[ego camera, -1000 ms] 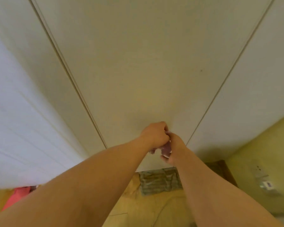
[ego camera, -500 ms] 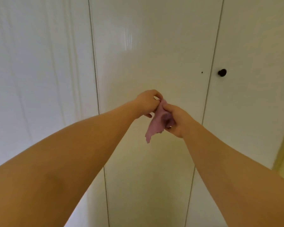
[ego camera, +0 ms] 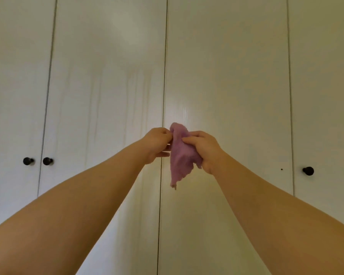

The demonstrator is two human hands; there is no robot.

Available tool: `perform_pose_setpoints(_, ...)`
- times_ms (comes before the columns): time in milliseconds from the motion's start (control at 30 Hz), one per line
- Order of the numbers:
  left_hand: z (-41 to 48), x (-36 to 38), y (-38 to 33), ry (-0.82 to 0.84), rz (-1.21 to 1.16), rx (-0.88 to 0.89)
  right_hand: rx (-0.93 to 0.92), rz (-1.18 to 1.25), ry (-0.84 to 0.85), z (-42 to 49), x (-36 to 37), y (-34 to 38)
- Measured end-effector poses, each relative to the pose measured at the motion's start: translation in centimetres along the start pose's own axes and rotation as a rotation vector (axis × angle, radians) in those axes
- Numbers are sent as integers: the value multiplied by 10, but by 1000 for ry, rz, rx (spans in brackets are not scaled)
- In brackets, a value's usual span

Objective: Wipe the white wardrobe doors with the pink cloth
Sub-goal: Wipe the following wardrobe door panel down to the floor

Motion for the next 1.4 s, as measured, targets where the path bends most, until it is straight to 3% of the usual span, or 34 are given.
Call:
perform_pose_setpoints(100,-4,-52,-8,-120,95,22,-23,-35,19,20,25,17)
perform_pose_setpoints(267,-7,-105,-31,-180,294,92,-111,57,257,49,94,38)
perform_pose_setpoints(400,-2,-144,-51,-212,475,150,-171,-89,283,70,127,60)
perform_pose_setpoints(567,8,-172,-70,-191,548,222,-207,-312,161,91,137,84)
perform_pose_setpoints(767,28,-187,-49,-88,487,237,-275,-968,-179,101,128,122)
perform_pose_setpoints(833,34,-190,-47,-33,456,262,-291,-965,-302,104,114,129)
perform_pose_setpoints(933,42,-192,-62,-26,400,340,-358,-759,-440,109,97,140)
perform_pose_setpoints(1033,59,-196,-76,-109,294,435,-472,-366,-523,121,82,142)
perform_pose_setpoints(1100,70,-192,-80,-137,262,488,-533,-259,-562,127,74,146)
perform_pose_setpoints(1167,77,-191,-81,-198,289,544,-611,-356,-644,126,70,153)
perform_pose_setpoints(1267,84,-208,-92,-497,584,559,-813,-527,-705,130,73,170)
perform_pose_setpoints(1333,87,-218,-104,-702,836,558,-979,-648,-662,138,84,179)
perform_pose_setpoints(1400,93,-224,-109,-795,996,553,-1093,-800,-561,149,104,184)
Point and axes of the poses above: each hand's wrist, its own z-axis towards the middle knuckle, its own x-axis out of the palm, y = z × x, the point moved 10 cm from there along z, towards the middle knuckle, and after that the axes turned 9 degrees about y, right-handed, at the moved point
